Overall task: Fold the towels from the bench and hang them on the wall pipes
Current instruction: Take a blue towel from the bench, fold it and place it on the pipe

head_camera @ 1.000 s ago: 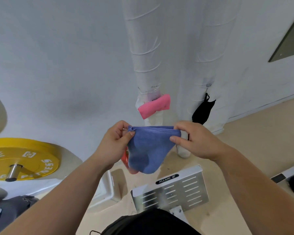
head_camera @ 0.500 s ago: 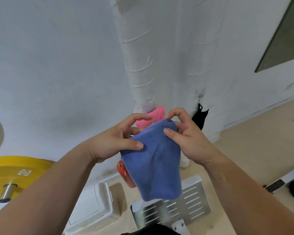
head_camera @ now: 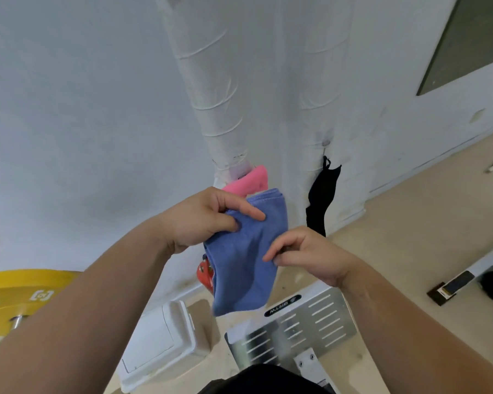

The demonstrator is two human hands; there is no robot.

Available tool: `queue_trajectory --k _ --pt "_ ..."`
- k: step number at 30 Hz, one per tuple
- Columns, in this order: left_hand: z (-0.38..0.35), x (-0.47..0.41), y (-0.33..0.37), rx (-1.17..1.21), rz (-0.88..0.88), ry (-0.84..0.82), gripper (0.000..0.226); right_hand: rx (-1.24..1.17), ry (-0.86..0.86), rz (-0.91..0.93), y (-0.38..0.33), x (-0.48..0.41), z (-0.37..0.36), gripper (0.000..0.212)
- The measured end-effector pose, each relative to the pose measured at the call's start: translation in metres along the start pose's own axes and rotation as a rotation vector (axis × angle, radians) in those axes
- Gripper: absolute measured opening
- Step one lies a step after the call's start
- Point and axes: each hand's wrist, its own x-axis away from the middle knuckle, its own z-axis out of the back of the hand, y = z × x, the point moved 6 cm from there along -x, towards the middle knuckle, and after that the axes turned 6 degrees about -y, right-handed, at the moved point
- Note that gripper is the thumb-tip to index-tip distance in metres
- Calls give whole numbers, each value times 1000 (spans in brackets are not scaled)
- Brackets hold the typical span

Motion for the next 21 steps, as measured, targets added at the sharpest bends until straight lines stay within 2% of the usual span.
queue_trajectory --k 5,8,11,17,21 --pt "31 3 4 141 -73 195 46 174 22 -38 25 -19 0 36" --pt "47 9 -6 87 -83 296 55 339 54 -82 42 -21 6 42" --pt "58 16 -28 -6 -41 377 61 377 46 -164 61 -14 11 39" --pt "67 43 -87 -79 51 476 65 124 162 -334 88 7 30 39" --pt "51 56 -116 -105 79 494 64 -29 307 -339 88 17 38 41"
